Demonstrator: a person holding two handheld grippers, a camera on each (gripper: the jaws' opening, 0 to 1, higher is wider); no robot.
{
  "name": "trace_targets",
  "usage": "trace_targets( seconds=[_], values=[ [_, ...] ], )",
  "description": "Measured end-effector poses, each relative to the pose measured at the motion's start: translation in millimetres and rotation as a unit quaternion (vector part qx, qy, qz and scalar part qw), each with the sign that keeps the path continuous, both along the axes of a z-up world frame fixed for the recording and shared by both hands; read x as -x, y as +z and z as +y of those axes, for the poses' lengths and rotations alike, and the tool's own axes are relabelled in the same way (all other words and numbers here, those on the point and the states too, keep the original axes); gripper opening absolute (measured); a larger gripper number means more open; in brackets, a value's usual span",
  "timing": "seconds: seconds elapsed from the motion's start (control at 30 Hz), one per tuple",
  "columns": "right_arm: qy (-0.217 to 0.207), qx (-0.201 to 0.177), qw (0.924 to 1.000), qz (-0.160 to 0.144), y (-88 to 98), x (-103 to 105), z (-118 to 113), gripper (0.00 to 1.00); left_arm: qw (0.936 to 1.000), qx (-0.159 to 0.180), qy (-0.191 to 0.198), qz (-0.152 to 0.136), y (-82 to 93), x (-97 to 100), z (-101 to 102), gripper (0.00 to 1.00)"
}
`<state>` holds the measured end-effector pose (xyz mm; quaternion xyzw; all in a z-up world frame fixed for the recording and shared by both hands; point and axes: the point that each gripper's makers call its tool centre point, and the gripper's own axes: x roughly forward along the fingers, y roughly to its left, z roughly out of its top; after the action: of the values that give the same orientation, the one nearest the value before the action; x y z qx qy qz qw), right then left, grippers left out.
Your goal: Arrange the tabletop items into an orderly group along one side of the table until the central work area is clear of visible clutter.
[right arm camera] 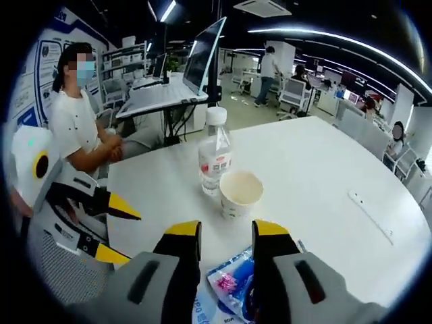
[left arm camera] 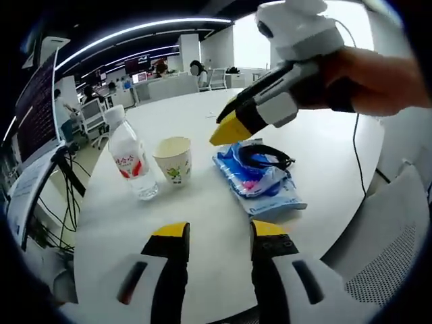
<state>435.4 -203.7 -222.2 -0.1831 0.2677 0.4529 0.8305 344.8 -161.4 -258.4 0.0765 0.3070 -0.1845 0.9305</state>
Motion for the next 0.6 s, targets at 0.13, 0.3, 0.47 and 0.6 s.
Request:
trace_targets(
  seconds=[0.13, 0.3, 0.47, 0.6],
  values=[
    [-0.018, 0.001, 0.9998, 0.01, -7.3, 8.9, -18.2, 0.28, 1.0, -0.002, 0.0, 0.001, -0.3, 0.8, 0.2, 0.35],
    [-0.041, -0.003, 0.9989, 0.024, -15.3, 18.4, -39.1, 0.28, 1.0, -0.001, 0.003, 0.002, -0.2, 0.8, 1.4, 0.35],
    [-0.071, -0.004, 0.9969, 0.035, -24.1, 27.0, -65.8, 0.28, 0.9999, 0.005, 0.009, 0.004, -0.2, 1.3, 3.1, 0.35],
    [-0.095, -0.002, 0.9942, 0.05, -33.9, 36.0, -88.1, 0.28, 0.9999, 0.006, 0.013, 0.006, -0.5, 1.0, 4.9, 0.35]
  ],
)
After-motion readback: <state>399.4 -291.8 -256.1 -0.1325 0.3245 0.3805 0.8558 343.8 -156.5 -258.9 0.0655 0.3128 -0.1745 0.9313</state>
